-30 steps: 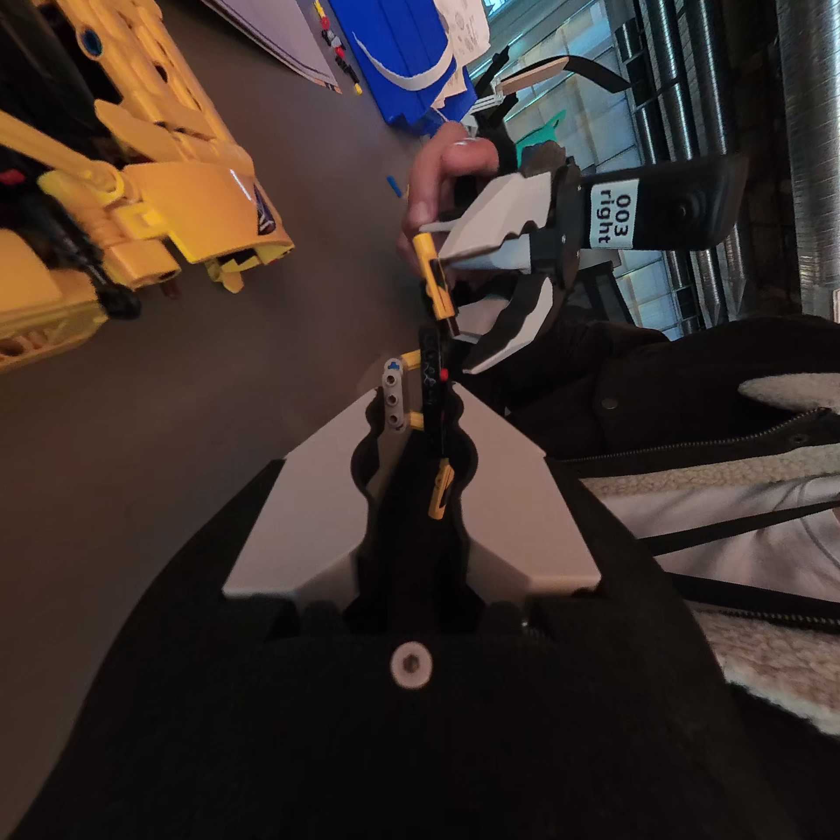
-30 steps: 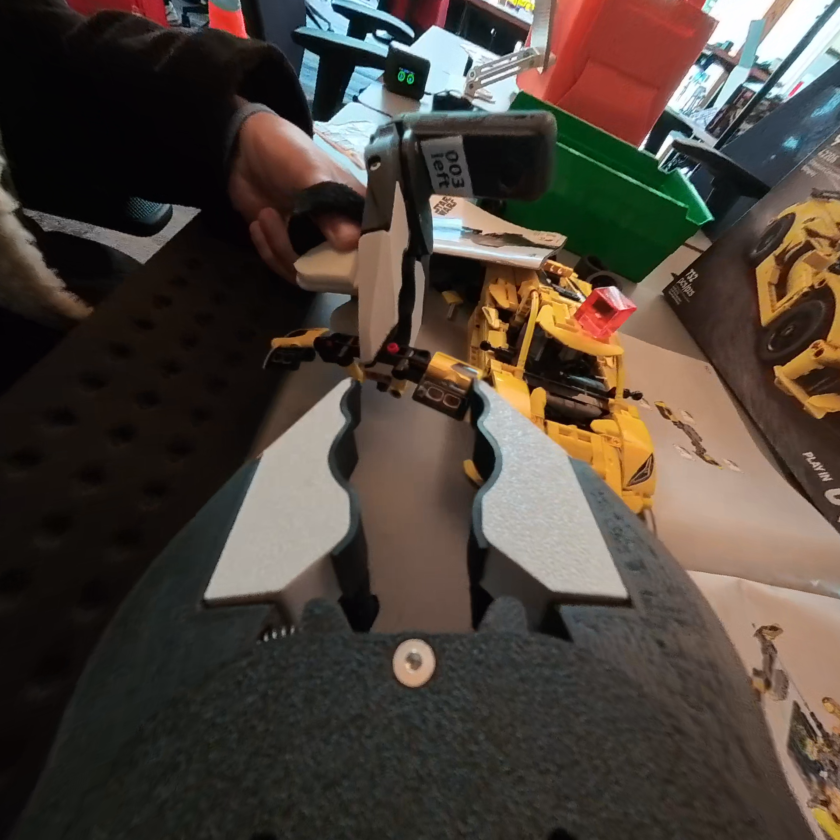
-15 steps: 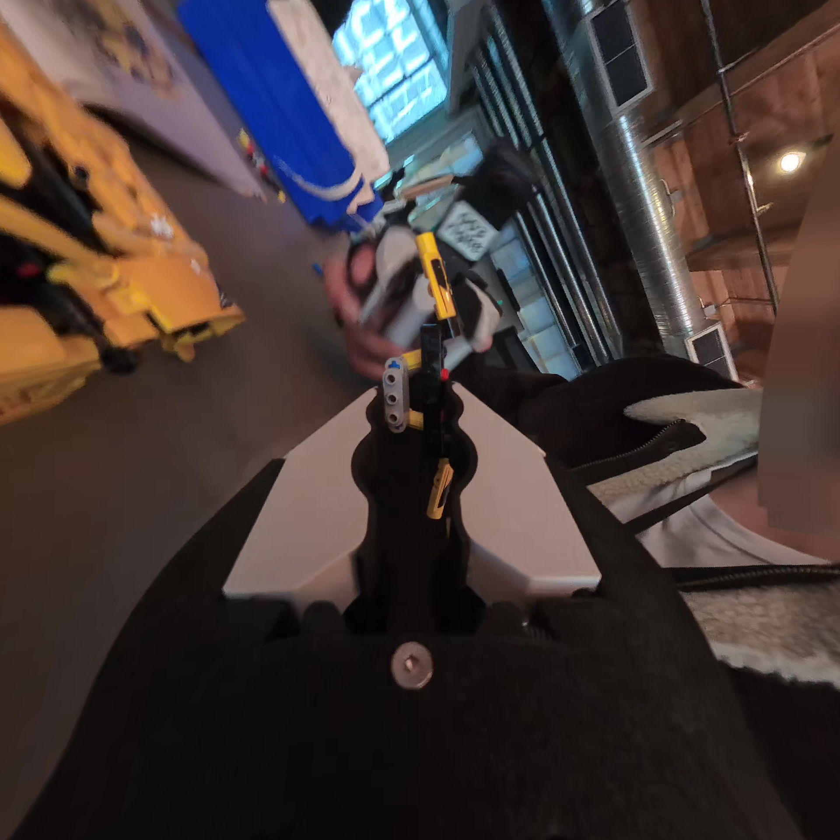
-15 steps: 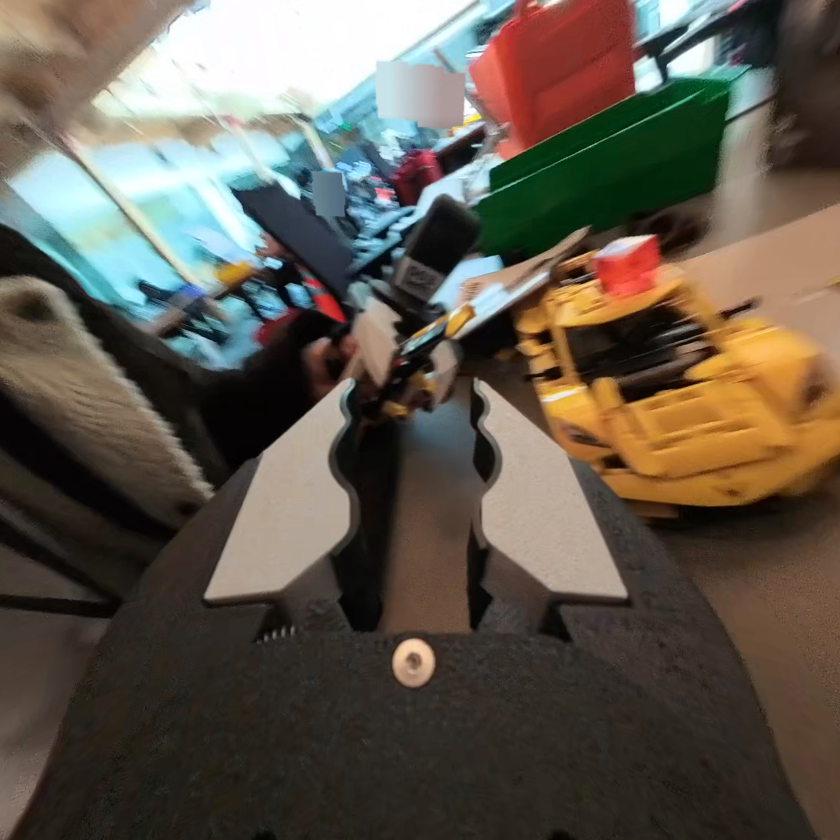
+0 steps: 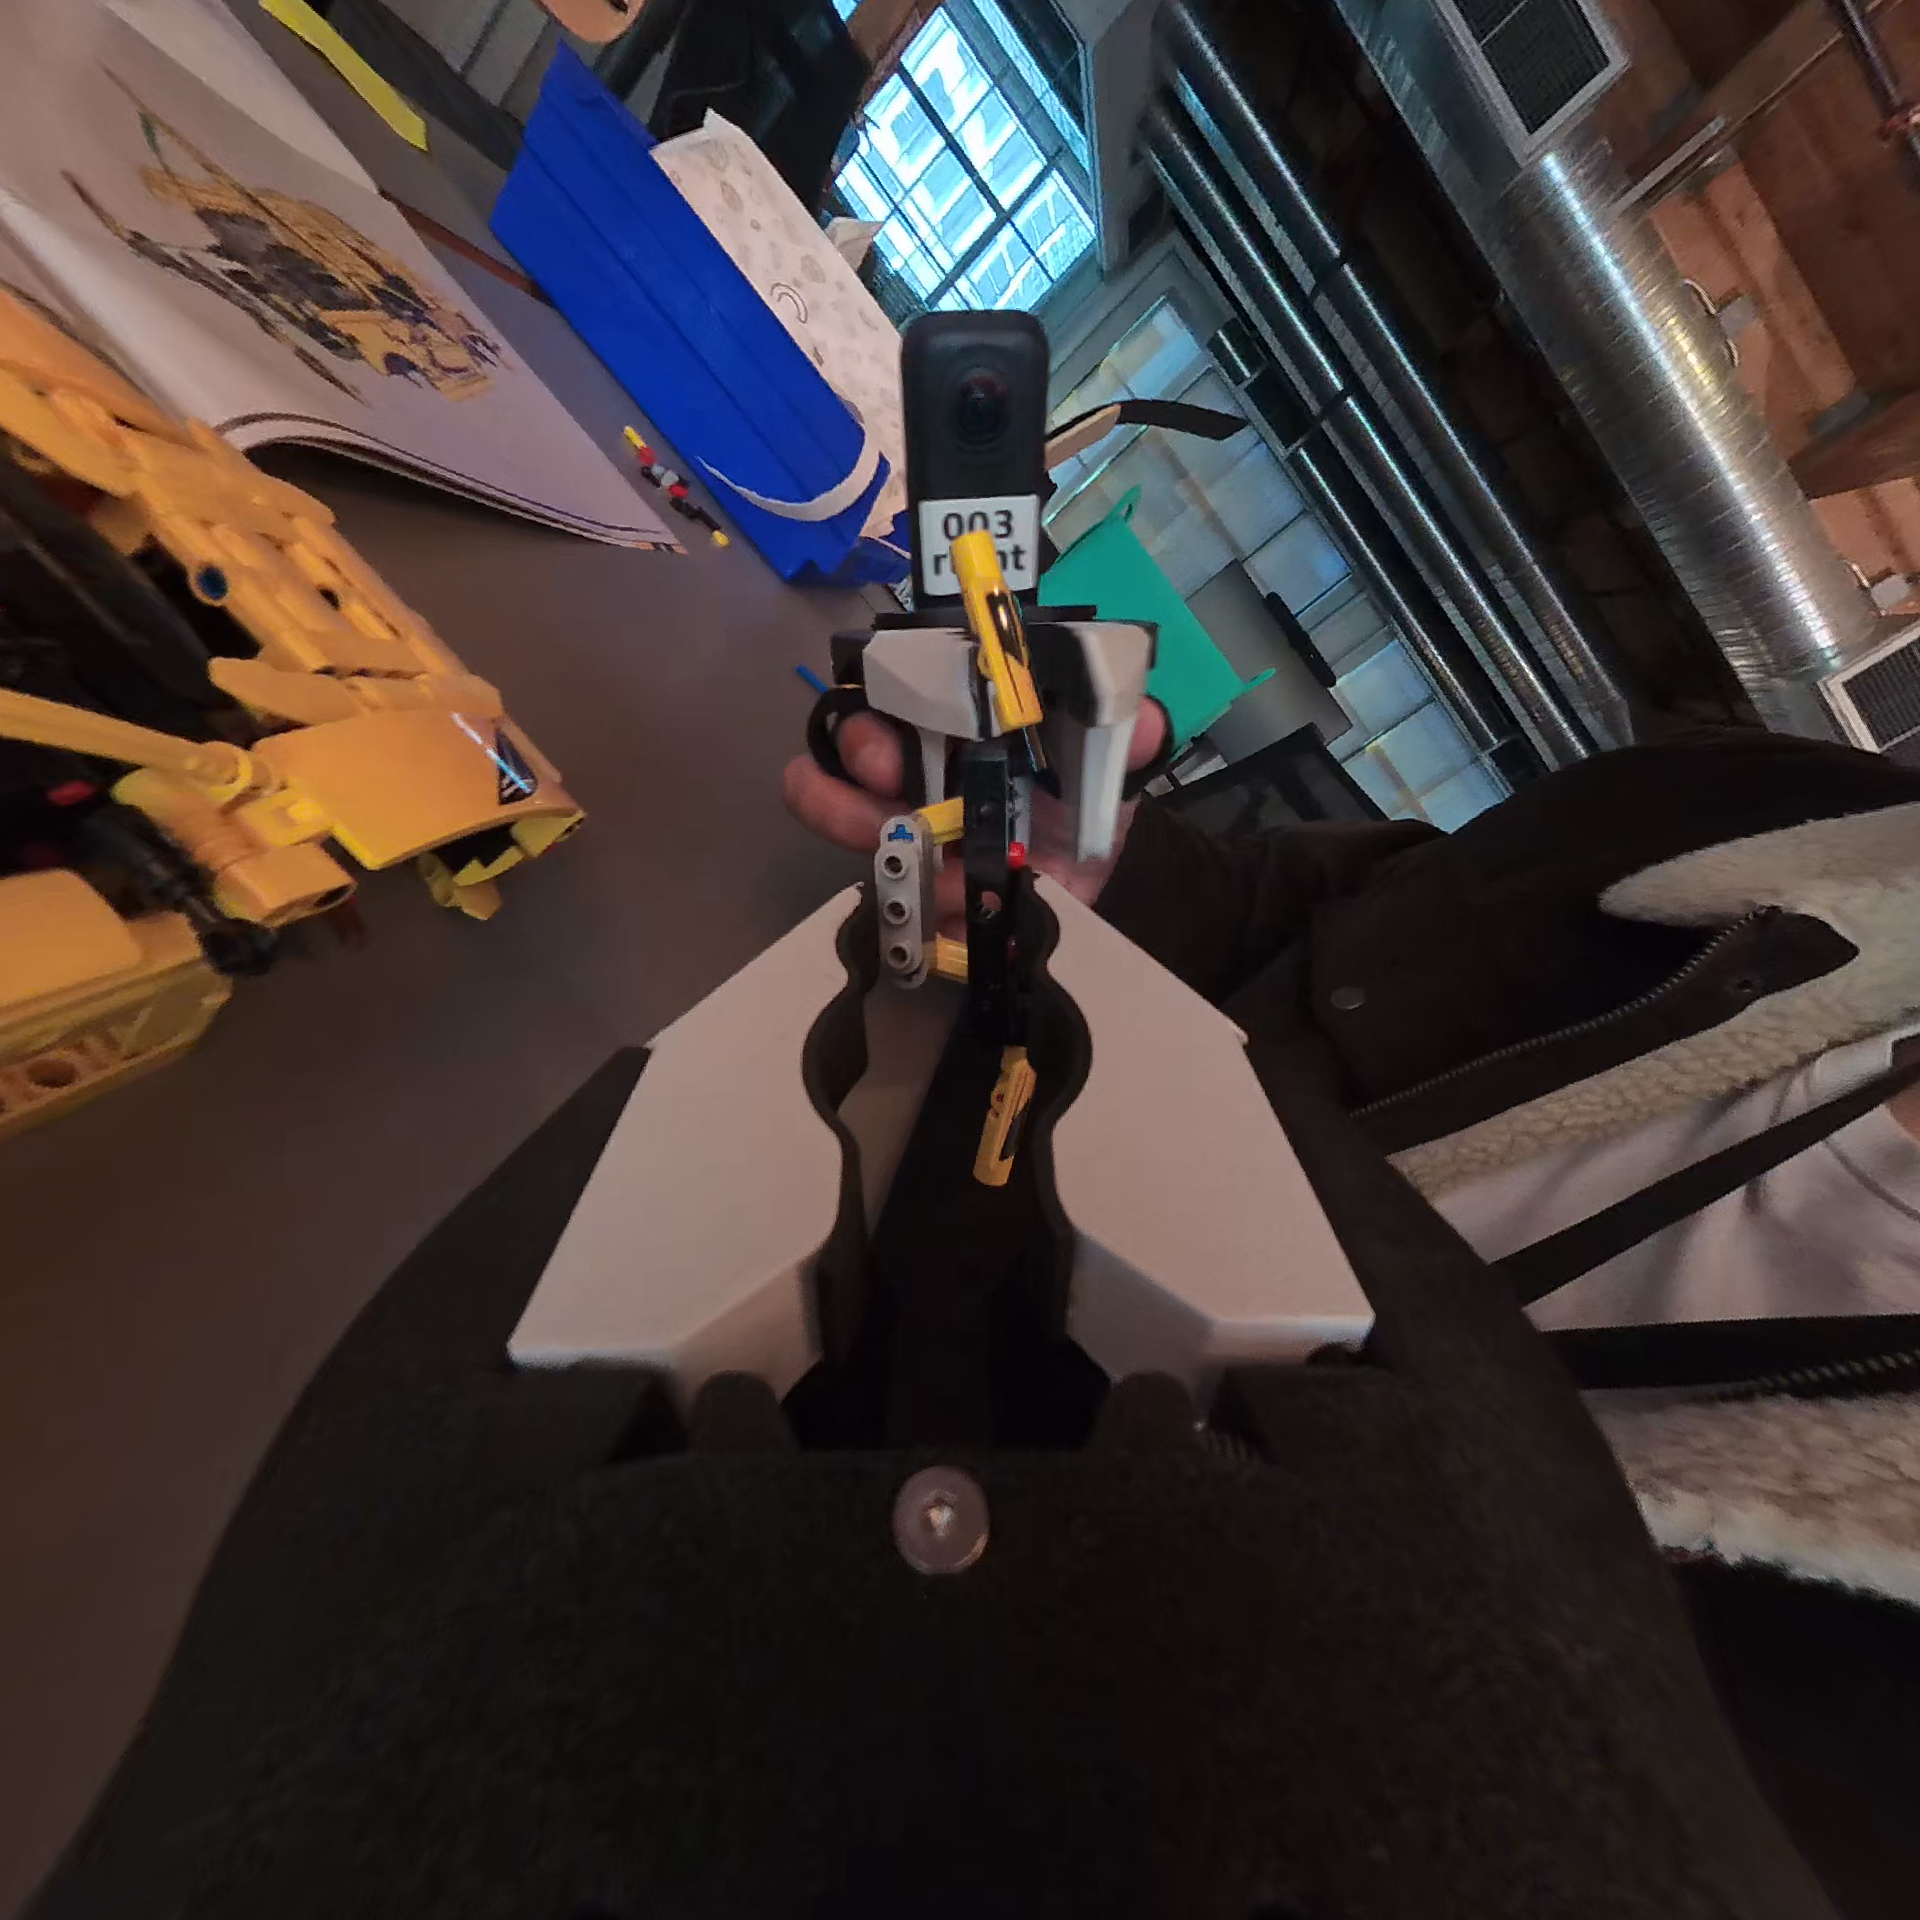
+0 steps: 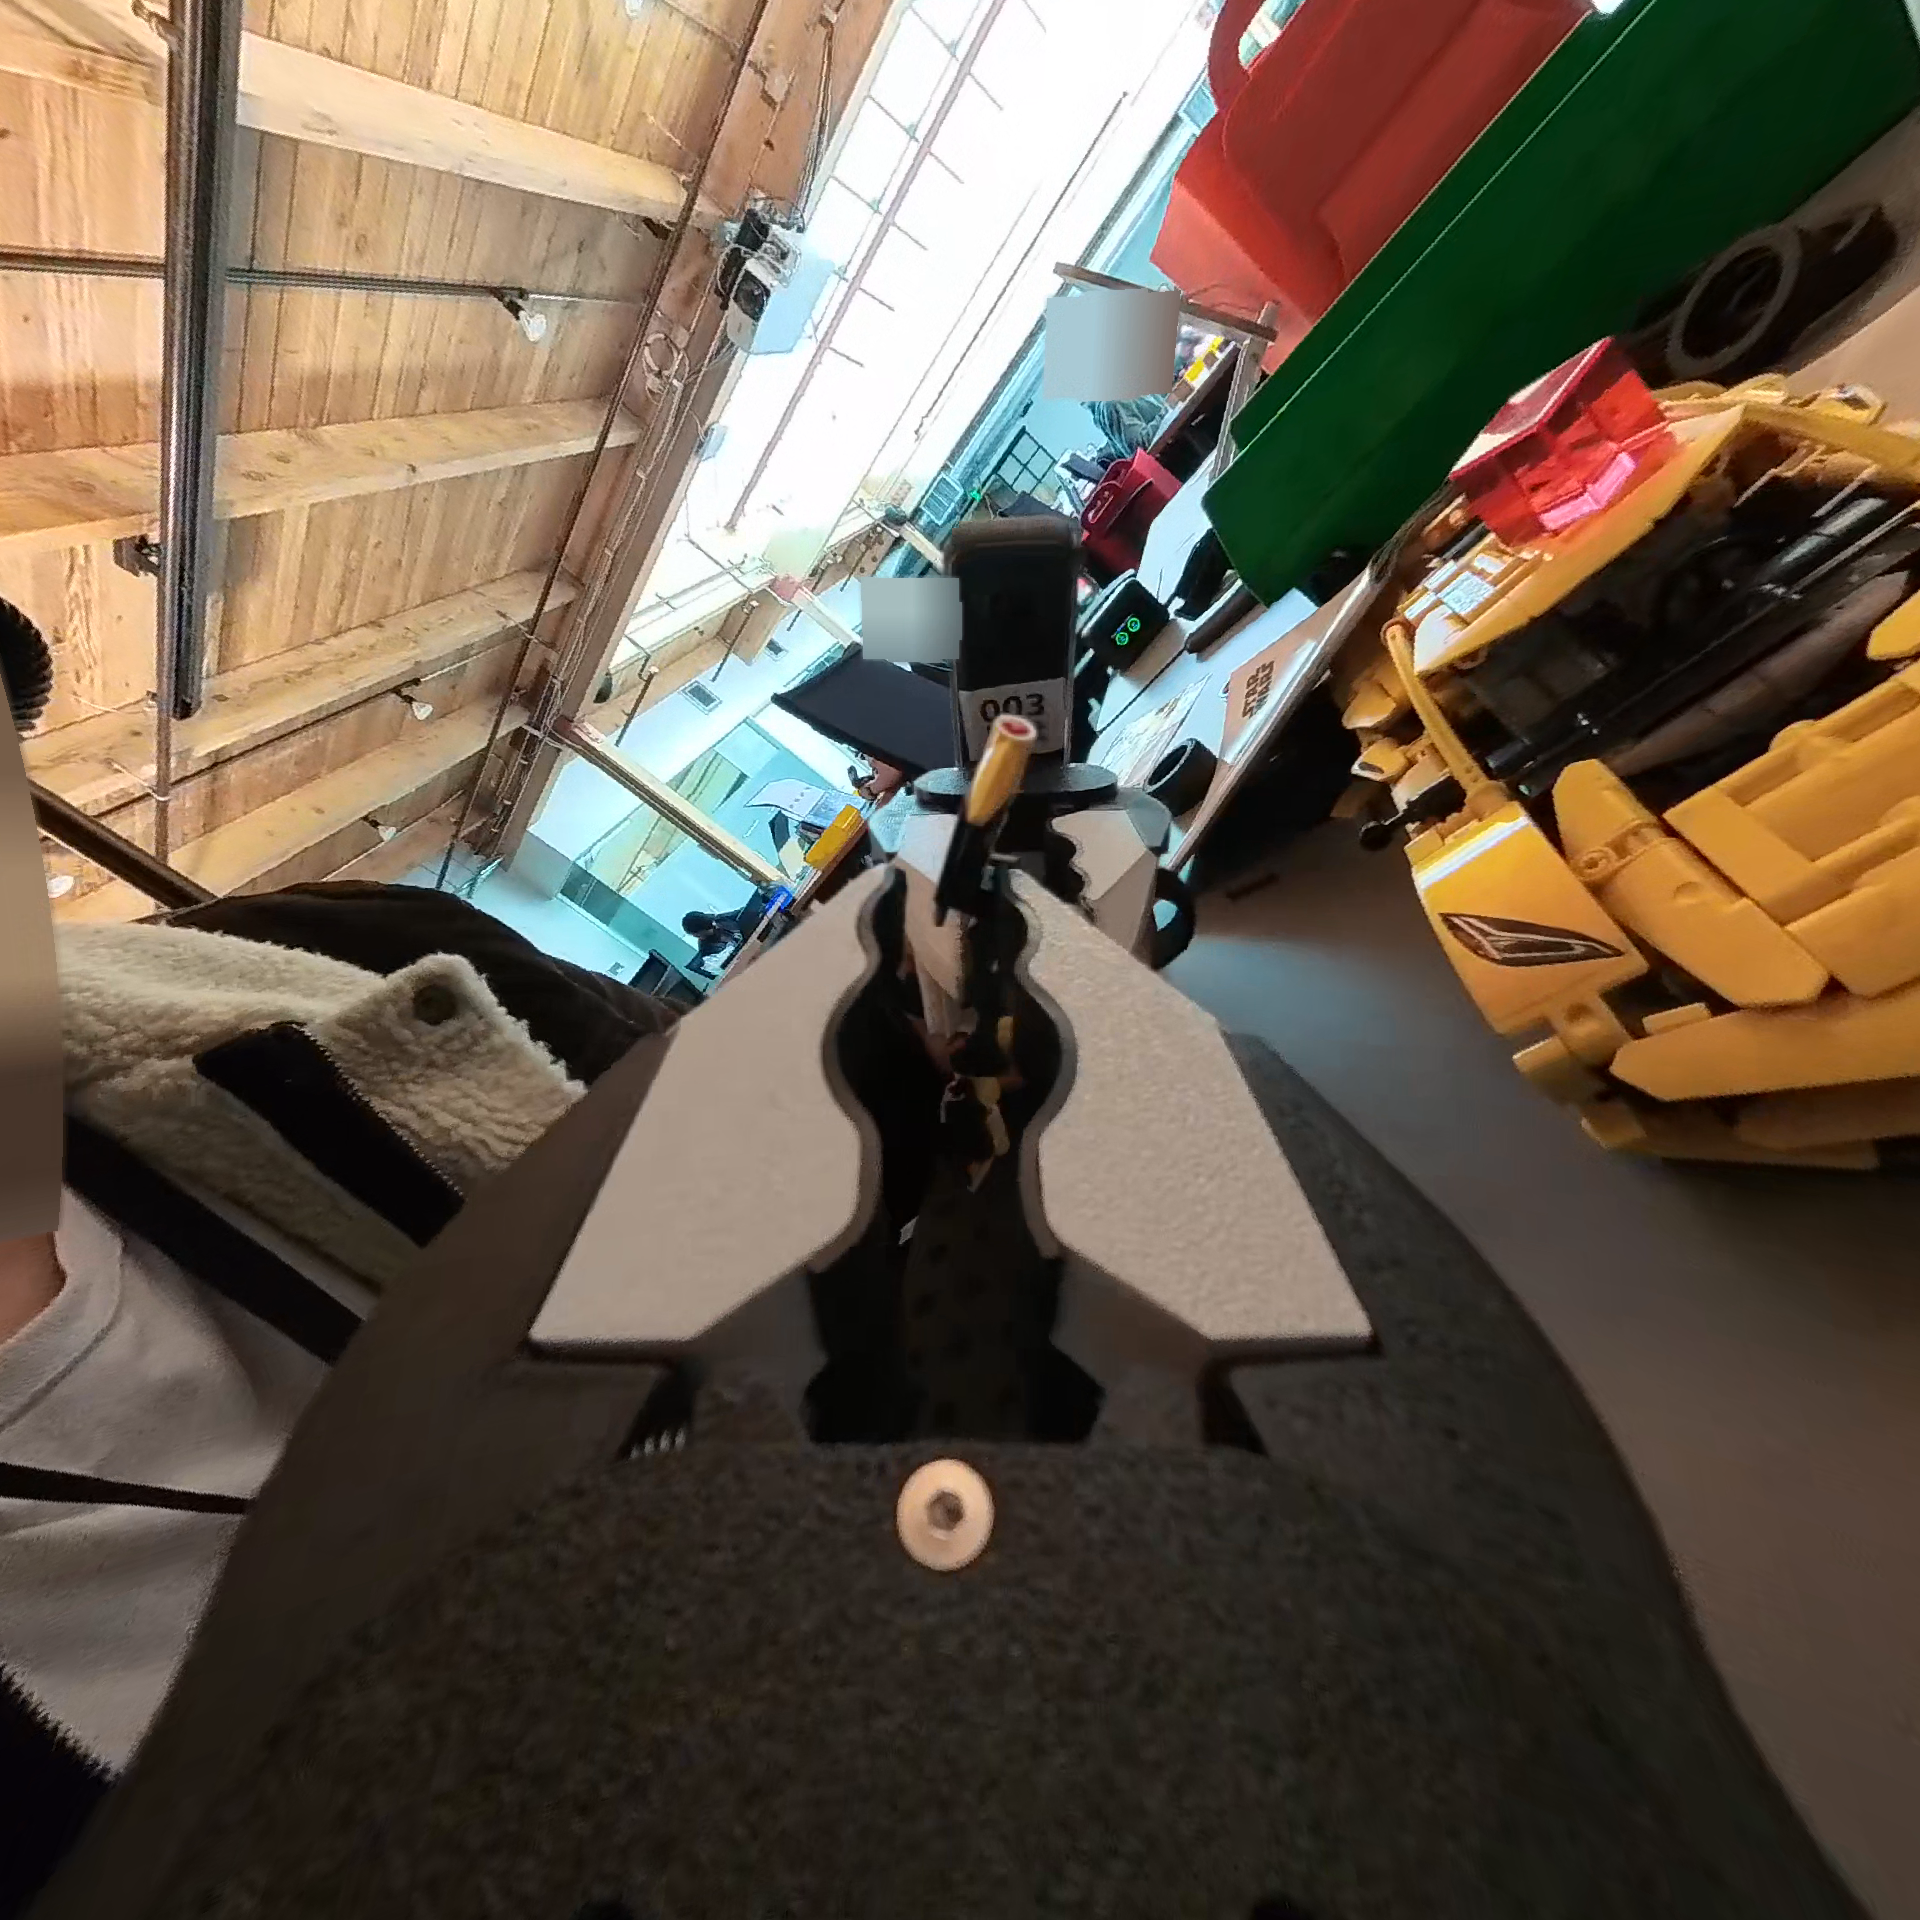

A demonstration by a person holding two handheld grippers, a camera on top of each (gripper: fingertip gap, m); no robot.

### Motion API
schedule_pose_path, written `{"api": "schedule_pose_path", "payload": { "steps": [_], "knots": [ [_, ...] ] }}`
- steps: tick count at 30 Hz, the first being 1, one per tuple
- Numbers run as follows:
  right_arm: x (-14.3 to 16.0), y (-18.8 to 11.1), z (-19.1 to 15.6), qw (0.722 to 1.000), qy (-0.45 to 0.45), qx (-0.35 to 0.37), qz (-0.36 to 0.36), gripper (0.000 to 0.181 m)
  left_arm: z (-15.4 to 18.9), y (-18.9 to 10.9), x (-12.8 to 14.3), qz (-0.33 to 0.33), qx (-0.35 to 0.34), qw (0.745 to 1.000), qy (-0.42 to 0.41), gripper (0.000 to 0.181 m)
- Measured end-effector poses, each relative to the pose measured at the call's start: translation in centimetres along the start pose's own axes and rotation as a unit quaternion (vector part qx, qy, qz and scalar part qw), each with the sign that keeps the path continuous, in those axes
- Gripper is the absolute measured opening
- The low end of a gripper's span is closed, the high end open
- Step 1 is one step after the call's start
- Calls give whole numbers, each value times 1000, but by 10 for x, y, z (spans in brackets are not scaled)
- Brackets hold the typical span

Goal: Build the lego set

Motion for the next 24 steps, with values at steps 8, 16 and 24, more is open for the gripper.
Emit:
{"api": "schedule_pose_path", "payload": {
  "steps": [8, 16, 24],
  "knots": [
    [-1, 0, -3, 1000, -18, 1, -4, 8, 0, 1, 0, -5, 22, 1000, -14, 25],
    [-7, -9, 0, 999, -8, 20, 26, 12, -3, 0, 0, -7, 11, 1000, -25, 25],
    [0, -2, 0, 998, -27, 53, -11, 19, -2, 0, 1, -11, 1, 1000, -14, 25]
  ]
}}
Point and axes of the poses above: each gripper's, where its closed fingertips meet, y out along the fingers, x out of its underside, z = x × y across the jaws, the point moved 10 cm from there along -y, back along the fingers, and after that the axes turned 1 degree about -x, right-handed, at the moved point
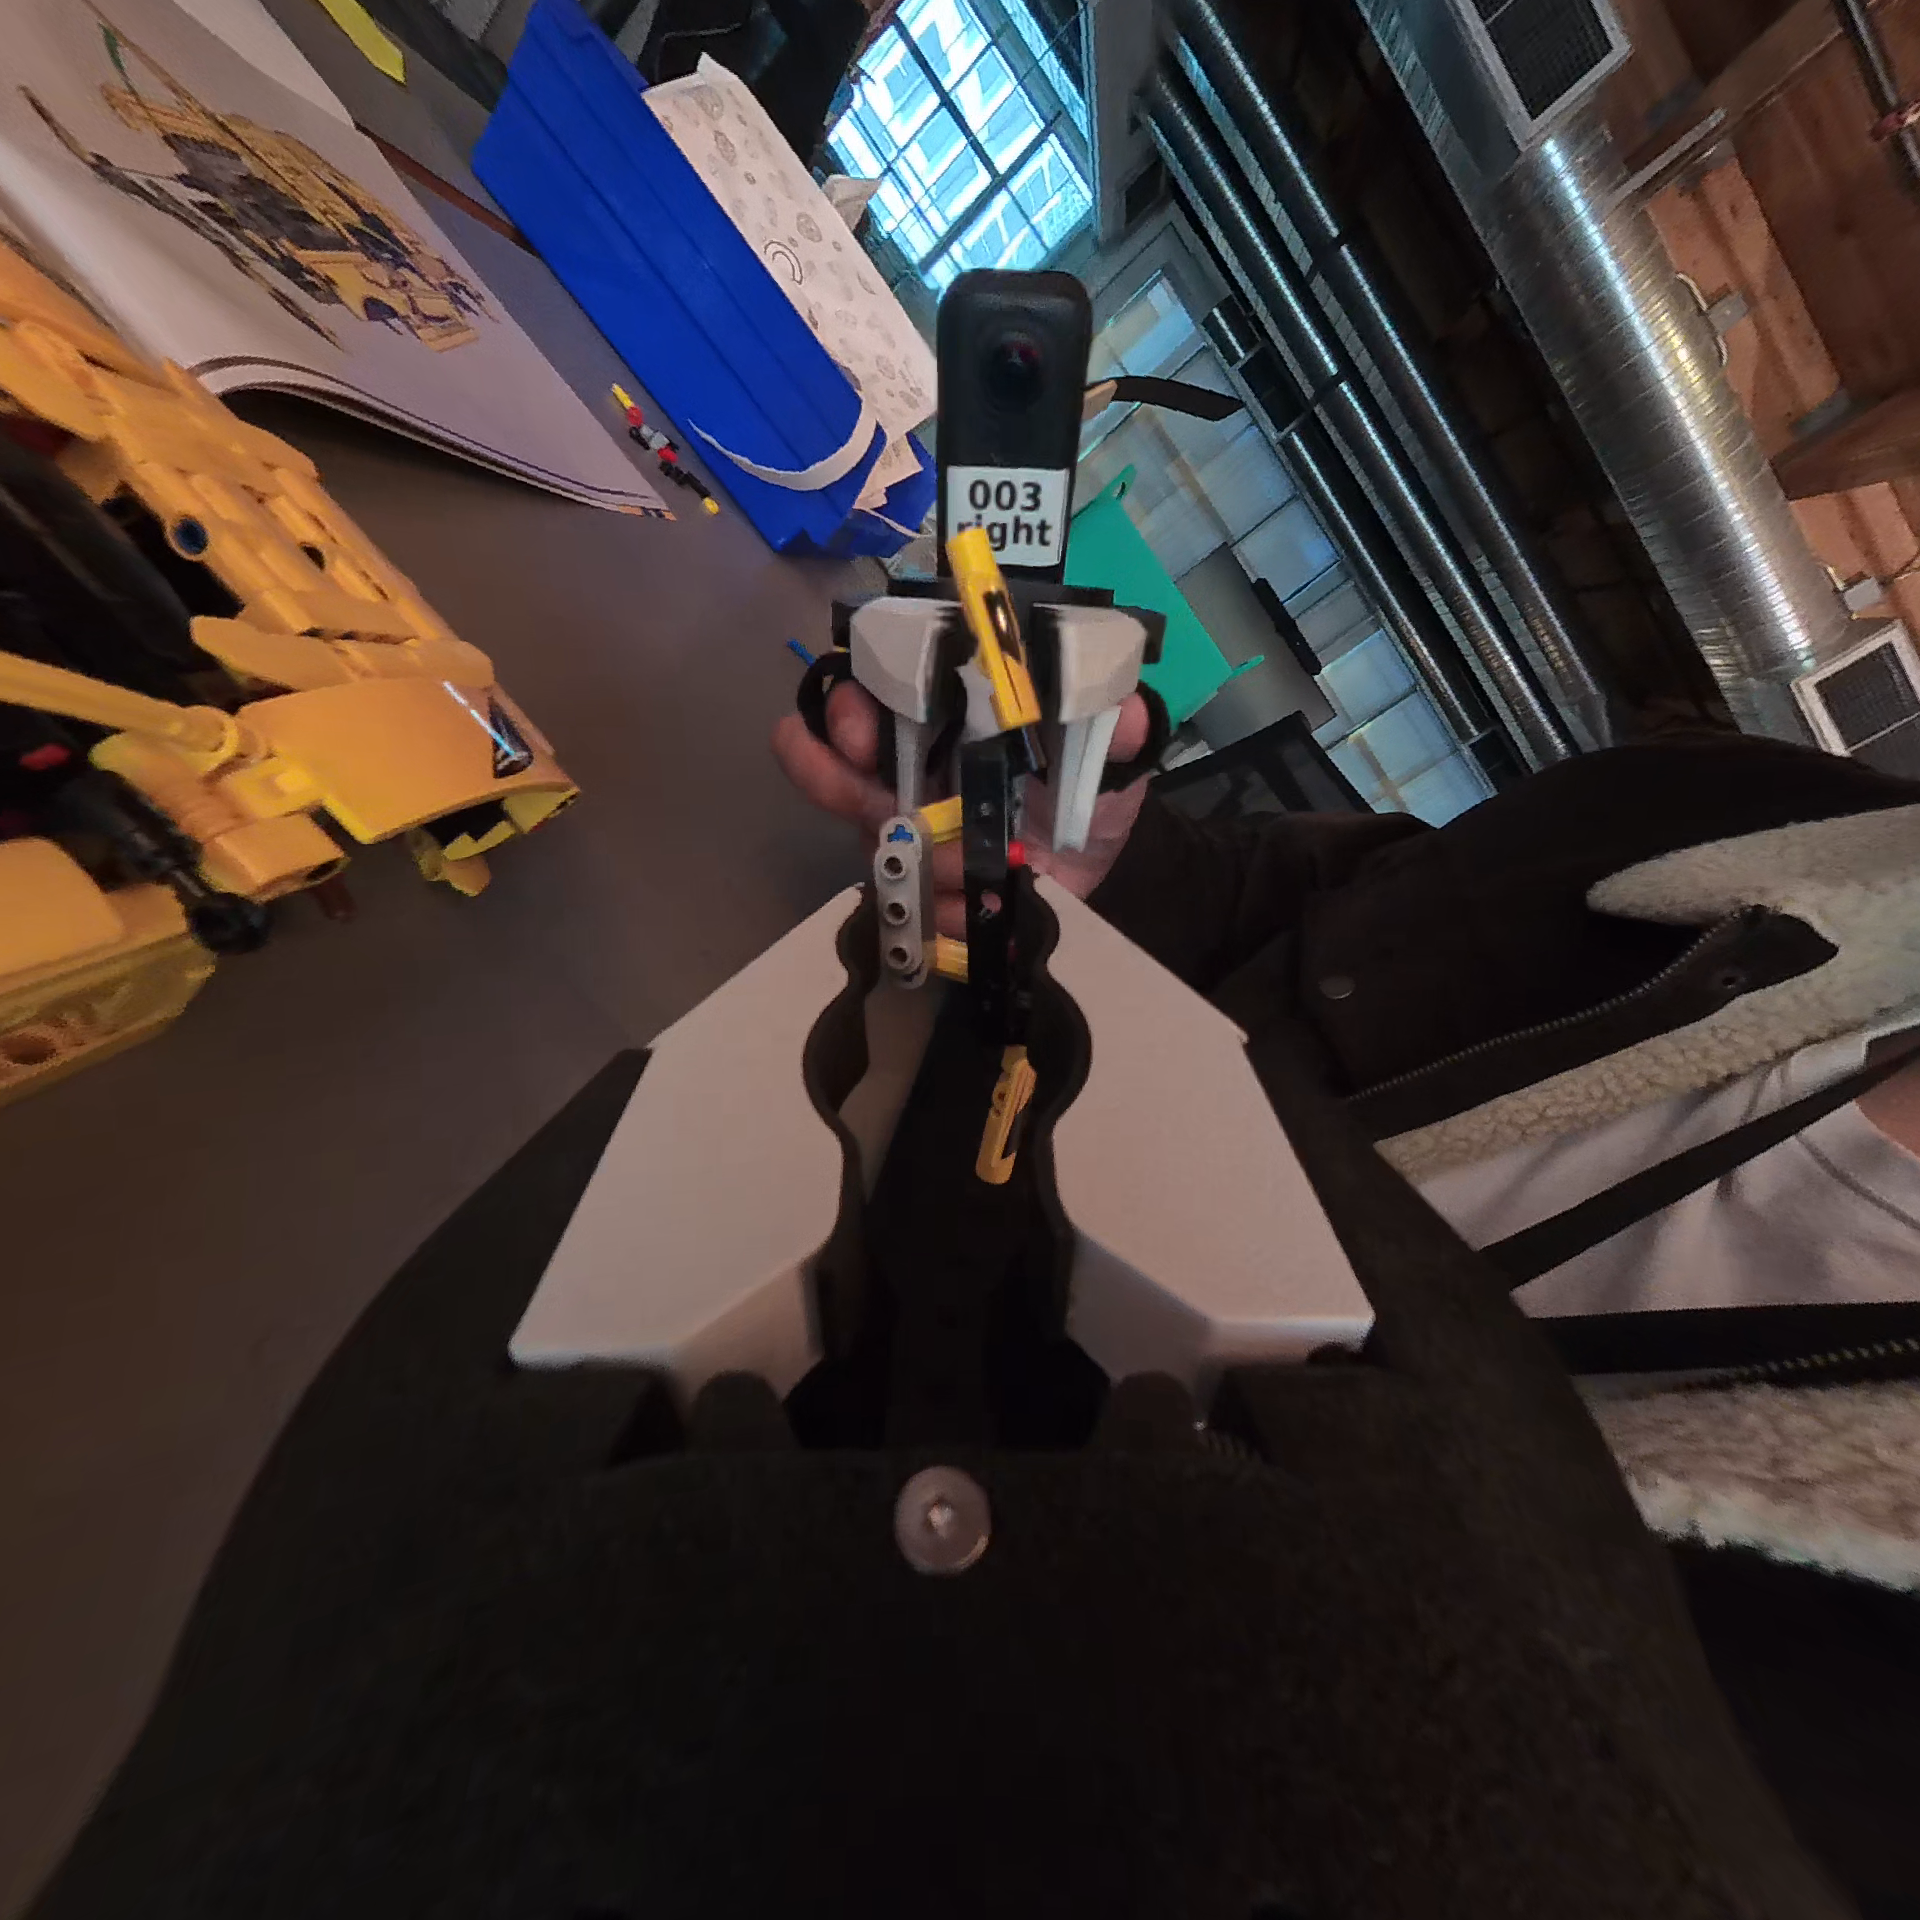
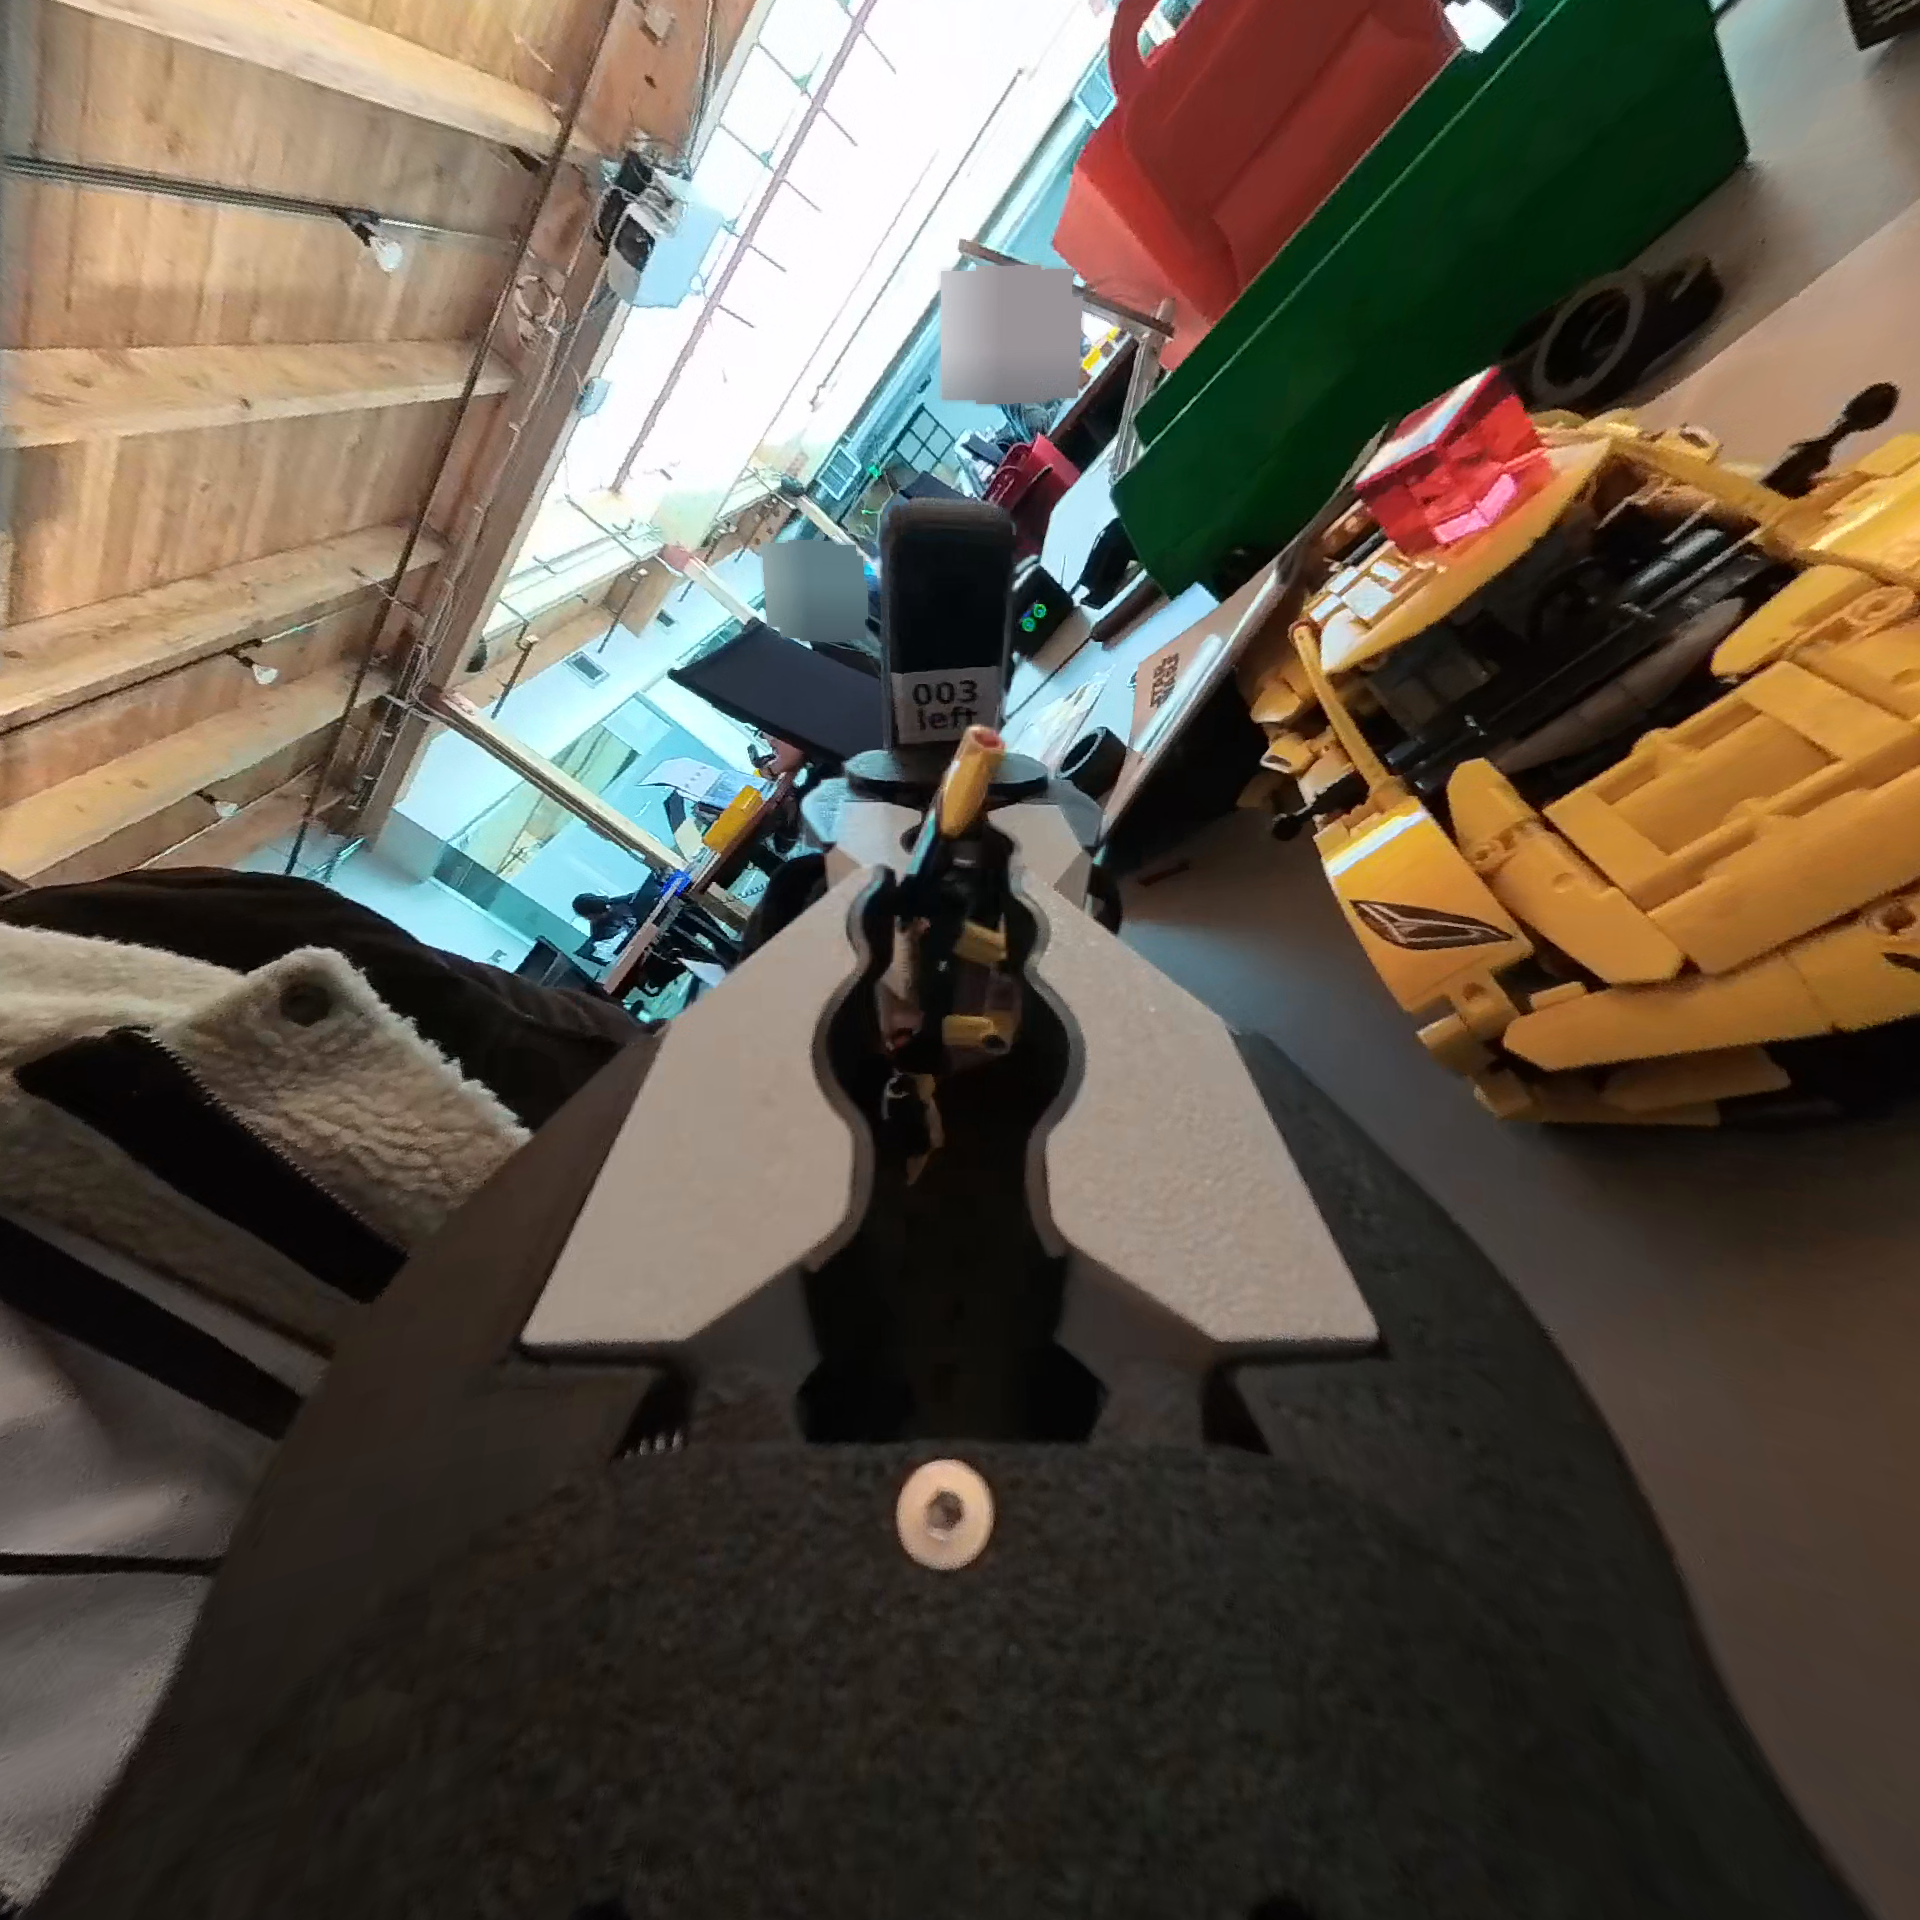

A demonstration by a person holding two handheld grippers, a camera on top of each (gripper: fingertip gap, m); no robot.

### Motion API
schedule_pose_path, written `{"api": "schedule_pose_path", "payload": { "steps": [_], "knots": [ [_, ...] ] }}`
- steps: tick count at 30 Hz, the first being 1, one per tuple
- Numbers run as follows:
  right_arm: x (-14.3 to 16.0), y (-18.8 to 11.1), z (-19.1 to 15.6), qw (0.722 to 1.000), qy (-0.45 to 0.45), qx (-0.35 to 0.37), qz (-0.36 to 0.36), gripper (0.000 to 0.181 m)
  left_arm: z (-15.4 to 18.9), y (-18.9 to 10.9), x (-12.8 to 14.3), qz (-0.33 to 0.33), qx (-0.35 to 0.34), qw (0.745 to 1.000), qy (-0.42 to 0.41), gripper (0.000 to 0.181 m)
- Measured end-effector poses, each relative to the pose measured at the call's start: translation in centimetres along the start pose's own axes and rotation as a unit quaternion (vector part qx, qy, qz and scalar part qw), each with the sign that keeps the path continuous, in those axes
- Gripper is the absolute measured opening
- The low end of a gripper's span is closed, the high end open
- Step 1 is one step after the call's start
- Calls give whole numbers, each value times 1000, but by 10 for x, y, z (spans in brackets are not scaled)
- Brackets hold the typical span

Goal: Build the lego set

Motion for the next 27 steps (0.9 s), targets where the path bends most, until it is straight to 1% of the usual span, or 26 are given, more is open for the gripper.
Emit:
{"api": "schedule_pose_path", "payload": {
  "steps": [2, 6, 12, 18, 22, 25, 27],
  "knots": [
    [-1, -2, 3, 1000, 0, 2, -6, 20, 0, 0, 0, -2, -3, 1000, -1, 25],
    [-6, -7, 4, 1000, -2, 5, 12, 15, 0, 1, 1, -7, -4, 1000, 2, 25],
    [-9, -11, 5, 1000, -5, 8, 16, 15, 0, 1, 1, -10, -3, 1000, 2, 25],
    [-12, -15, 6, 999, 0, 7, 37, 13, 0, 1, 1, -8, 2, 1000, -2, 25],
    [-10, -12, 7, 1000, 5, -8, 20, 30, -1, 0, 0, -4, 6, 1000, -9, 25],
    [-3, -4, 4, 1000, -2, -15, -14, 32, -1, -1, 0, -2, 11, 1000, -12, 25],
    [-2, -2, 4, 1000, -9, -8, -22, 30, 0, 0, 0, -3, 15, 1000, -10, 25]
  ]
}}
Point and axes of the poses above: each gripper's, where its closed fingertips meet, y out along the fingers, x out of its underside, z = x × y across the jaws, the point moved 10 cm from there along -y, back along the fingers, and after that the axes turned 1 degree about -x, right-handed, at the moved point
